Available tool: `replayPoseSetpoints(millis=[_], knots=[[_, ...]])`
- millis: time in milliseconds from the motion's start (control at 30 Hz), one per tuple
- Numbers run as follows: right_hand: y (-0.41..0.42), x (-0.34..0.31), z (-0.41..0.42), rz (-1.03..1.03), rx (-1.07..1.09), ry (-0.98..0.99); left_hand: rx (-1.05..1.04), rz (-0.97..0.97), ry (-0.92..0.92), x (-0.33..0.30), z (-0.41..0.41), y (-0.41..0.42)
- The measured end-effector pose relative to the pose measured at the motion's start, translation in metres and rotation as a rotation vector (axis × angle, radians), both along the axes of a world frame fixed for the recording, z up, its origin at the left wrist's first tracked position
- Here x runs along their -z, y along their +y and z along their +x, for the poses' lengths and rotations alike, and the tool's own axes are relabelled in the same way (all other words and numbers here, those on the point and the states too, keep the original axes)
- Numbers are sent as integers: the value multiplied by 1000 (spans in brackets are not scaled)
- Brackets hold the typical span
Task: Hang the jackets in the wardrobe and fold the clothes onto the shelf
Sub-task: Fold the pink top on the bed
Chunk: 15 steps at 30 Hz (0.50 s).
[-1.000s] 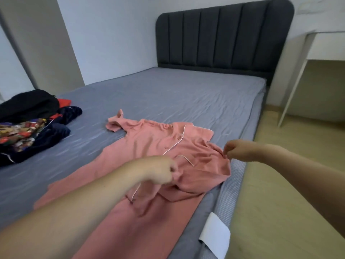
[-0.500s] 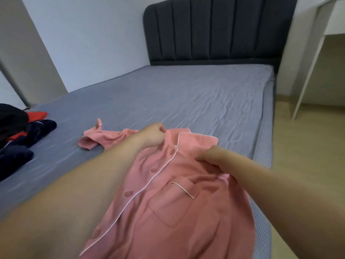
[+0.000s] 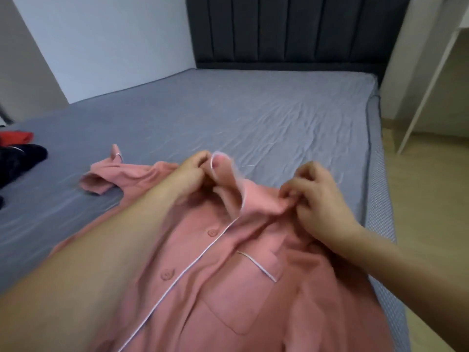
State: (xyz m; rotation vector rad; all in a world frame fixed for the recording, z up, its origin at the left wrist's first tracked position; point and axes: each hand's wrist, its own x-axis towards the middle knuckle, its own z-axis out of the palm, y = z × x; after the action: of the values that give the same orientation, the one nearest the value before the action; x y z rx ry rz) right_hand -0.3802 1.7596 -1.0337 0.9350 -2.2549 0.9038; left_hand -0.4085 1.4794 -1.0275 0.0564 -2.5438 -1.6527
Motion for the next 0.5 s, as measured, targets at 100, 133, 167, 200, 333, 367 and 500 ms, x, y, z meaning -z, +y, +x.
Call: replayPoseSetpoints(millis=[100, 133, 167, 200, 333, 367, 500], knots=[[5, 16, 18, 743, -54, 186, 147, -360, -49, 14, 38, -41], [4, 16, 24, 912, 4, 96, 131, -330, -14, 16, 50, -47], [2, 14, 26, 998, 87, -23, 87, -238, 54, 14, 63, -47], [-3, 5, 27, 993, 166, -170, 40, -208, 114, 18, 74, -46], [-39, -23, 36, 537, 88, -514, 123, -867, -130, 53, 119, -29], [-55, -20, 47, 576, 63, -525, 124, -966, -184, 55, 131, -31], [-100, 30, 99, 951, 247, -483, 23, -999, -250, 52, 185, -66]])
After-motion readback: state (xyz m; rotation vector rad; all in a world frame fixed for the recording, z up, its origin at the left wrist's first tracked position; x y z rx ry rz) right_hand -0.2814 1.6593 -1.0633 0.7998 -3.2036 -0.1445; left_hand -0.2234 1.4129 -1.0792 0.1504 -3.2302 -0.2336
